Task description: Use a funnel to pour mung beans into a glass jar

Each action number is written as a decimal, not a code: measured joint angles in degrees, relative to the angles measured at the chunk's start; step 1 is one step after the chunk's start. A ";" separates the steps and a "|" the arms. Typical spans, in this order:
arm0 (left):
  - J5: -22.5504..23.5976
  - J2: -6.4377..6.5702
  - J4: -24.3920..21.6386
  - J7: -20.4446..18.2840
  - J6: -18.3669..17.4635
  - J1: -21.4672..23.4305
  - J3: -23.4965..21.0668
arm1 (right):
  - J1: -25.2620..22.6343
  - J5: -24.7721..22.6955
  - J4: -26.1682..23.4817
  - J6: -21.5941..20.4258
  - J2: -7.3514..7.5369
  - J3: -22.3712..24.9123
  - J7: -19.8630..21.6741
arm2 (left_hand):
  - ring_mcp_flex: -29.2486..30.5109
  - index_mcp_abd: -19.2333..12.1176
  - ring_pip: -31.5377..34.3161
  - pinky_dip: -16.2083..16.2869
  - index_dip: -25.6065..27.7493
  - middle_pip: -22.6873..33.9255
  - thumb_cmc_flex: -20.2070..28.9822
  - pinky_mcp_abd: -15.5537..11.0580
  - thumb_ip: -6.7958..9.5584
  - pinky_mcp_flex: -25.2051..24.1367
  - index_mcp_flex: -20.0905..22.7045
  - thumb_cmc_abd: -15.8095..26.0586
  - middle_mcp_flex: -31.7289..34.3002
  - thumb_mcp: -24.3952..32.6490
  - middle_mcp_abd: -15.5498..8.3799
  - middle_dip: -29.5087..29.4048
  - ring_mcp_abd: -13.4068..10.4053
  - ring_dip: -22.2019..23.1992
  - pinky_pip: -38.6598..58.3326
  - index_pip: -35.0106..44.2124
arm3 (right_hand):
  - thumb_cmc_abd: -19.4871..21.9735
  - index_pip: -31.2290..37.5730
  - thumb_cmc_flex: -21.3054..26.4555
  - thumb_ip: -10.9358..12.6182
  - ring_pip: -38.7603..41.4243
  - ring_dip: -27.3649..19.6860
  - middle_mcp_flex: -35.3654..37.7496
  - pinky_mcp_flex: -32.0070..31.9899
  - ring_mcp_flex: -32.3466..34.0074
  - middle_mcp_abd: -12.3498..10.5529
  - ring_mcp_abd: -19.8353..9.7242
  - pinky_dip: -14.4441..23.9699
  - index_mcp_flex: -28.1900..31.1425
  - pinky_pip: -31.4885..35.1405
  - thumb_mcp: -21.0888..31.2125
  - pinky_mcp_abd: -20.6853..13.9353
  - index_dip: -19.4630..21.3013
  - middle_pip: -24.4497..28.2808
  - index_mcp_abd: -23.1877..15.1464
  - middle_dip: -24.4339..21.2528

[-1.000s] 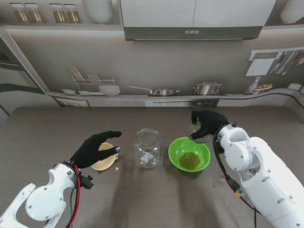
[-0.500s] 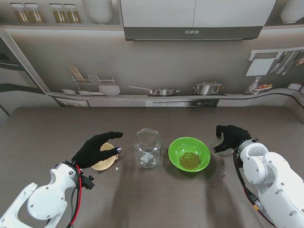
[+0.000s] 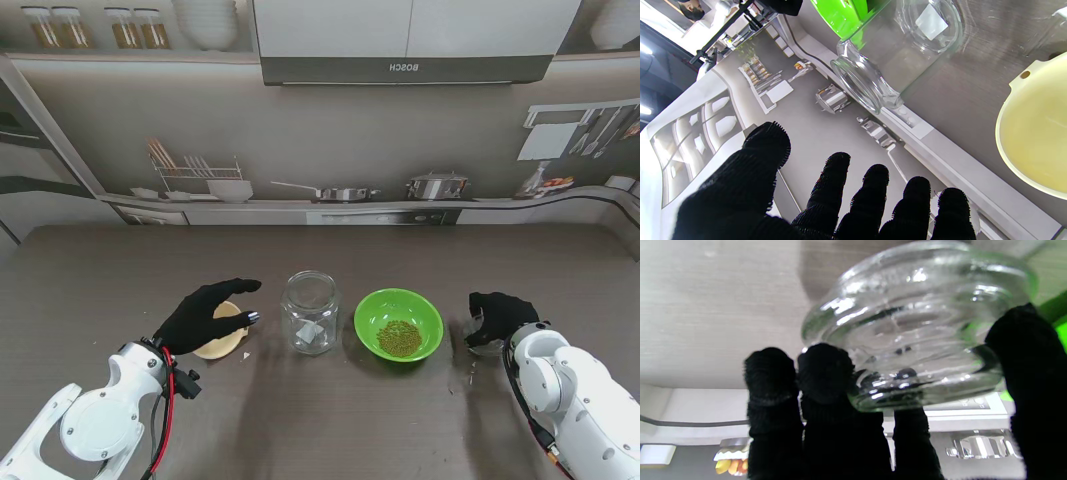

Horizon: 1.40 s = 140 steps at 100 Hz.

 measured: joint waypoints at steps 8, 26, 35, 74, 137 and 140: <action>0.00 0.00 0.01 -0.07 0.14 -0.03 0.07 | 0.67 0.21 1.85 0.03 0.01 -0.98 -1.50 | 0.00 0.00 0.00 0.00 0.00 0.00 0.00 0.00 0.00 0.00 0.00 0.00 0.00 0.00 0.00 0.00 0.00 0.00 0.00 0.00 | 0.00 0.00 0.00 0.00 -1.27 -0.48 0.03 -0.23 0.00 -0.03 0.11 0.00 0.01 -0.02 0.00 0.00 0.00 -0.29 0.00 -0.27; -0.11 0.02 0.03 -0.38 0.55 -0.15 0.24 | 1.73 -0.12 4.18 -0.47 0.01 -2.16 -3.99 | 0.00 0.00 0.00 0.00 0.00 0.00 0.00 0.00 0.00 0.00 0.00 0.00 0.00 -0.01 0.00 0.00 0.00 0.00 0.00 0.00 | 0.00 -1.19 1.06 -0.38 -10.28 -2.96 0.07 -4.95 -1.56 -0.12 1.97 -1.35 0.01 -3.12 0.00 0.00 -1.38 -3.48 -0.42 -4.82; -0.15 0.03 0.03 -0.47 0.70 -0.18 0.31 | 2.21 -0.58 4.72 -0.95 0.13 -2.60 -4.43 | 0.00 0.00 0.00 0.00 0.00 0.00 0.00 0.00 0.00 0.00 0.00 0.00 0.00 -0.01 0.00 0.00 0.00 0.00 0.00 0.00 | 0.00 -3.70 1.88 -0.46 -14.41 -4.51 -0.16 -6.96 -3.97 -0.28 2.77 -2.22 0.01 -4.56 0.12 0.13 -1.38 -6.39 -0.44 -8.43; -0.44 0.15 0.03 -1.26 1.31 -0.33 0.46 | 2.58 -0.84 4.44 -1.06 0.51 -2.74 -2.78 | 0.00 0.00 0.00 0.04 0.00 0.00 0.00 0.00 0.00 0.00 0.00 0.01 0.00 -0.51 0.00 0.00 0.00 0.00 0.00 0.00 | 1.36 -16.99 3.26 8.53 -19.17 -5.95 -6.03 -12.18 -10.80 -4.13 5.02 -3.46 -0.18 -8.03 1.02 1.30 6.58 -13.80 -0.50 -20.08; -0.66 0.28 -0.05 -1.96 2.05 -0.32 0.36 | 2.21 -1.96 2.47 -2.31 1.53 -1.72 3.04 | 0.00 0.00 -0.01 0.06 0.00 0.00 0.00 0.00 0.00 0.00 0.00 0.01 0.00 -0.60 0.00 0.00 0.00 0.00 0.00 0.00 | 0.11 -22.46 -3.68 11.67 -37.99 -14.86 -16.98 -17.88 -20.94 -6.14 6.34 -1.29 -9.32 -11.77 1.83 4.78 7.55 -23.94 -5.04 -28.20; -0.66 0.28 -0.05 -1.96 2.05 -0.32 0.36 | 2.16 -2.06 2.29 -2.29 1.57 -1.68 3.26 | 0.00 0.00 -0.01 0.05 0.00 0.00 0.00 0.00 0.00 0.00 0.00 0.01 0.00 -0.61 0.00 0.00 0.00 0.00 0.00 0.00 | 0.11 -22.90 -3.69 11.67 -38.65 -14.99 -17.23 -17.93 -21.13 -6.15 6.44 -1.25 -9.32 -12.09 1.83 4.80 7.55 -23.94 -5.04 -28.43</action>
